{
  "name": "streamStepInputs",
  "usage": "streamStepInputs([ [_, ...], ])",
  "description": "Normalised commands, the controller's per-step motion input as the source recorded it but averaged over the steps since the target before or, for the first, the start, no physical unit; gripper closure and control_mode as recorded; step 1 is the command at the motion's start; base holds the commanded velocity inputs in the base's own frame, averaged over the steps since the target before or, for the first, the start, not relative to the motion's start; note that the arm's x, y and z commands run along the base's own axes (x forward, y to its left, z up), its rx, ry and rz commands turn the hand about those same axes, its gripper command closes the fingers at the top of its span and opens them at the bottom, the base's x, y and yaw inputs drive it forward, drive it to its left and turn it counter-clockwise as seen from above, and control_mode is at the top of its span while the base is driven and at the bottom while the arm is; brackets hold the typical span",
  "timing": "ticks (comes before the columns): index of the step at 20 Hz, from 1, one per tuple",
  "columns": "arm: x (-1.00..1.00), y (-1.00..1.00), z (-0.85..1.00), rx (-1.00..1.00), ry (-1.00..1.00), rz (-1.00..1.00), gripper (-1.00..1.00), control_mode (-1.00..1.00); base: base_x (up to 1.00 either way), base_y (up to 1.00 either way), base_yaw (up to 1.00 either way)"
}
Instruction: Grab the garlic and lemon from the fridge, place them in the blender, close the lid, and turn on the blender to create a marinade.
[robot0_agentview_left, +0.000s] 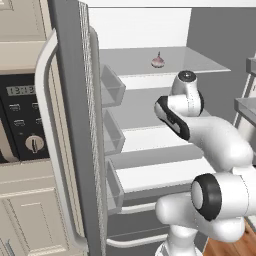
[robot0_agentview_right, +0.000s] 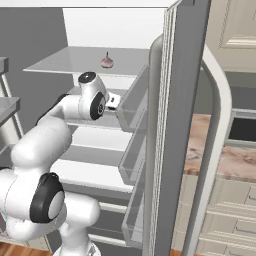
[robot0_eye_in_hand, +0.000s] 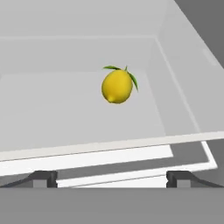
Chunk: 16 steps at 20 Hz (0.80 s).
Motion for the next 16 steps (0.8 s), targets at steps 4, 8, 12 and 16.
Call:
streamStepInputs([
  [4, 0.51, -0.1, -0.32, 0.03, 0.0, 0.0, -1.0, -1.0, 0.0, 0.0, 0.0],
  [8, 0.41, -0.22, -0.25, 0.06, 0.0, 0.0, -1.0, -1.0, 0.0, 0.0, 0.0],
  [12, 0.46, -0.17, -0.17, 0.08, 0.0, 0.0, -1.0, -1.0, 0.0, 0.0, 0.0],
  [16, 0.58, 0.0, -0.18, 0.04, 0.0, 0.0, -1.0, -1.0, 0.0, 0.0, 0.0],
])
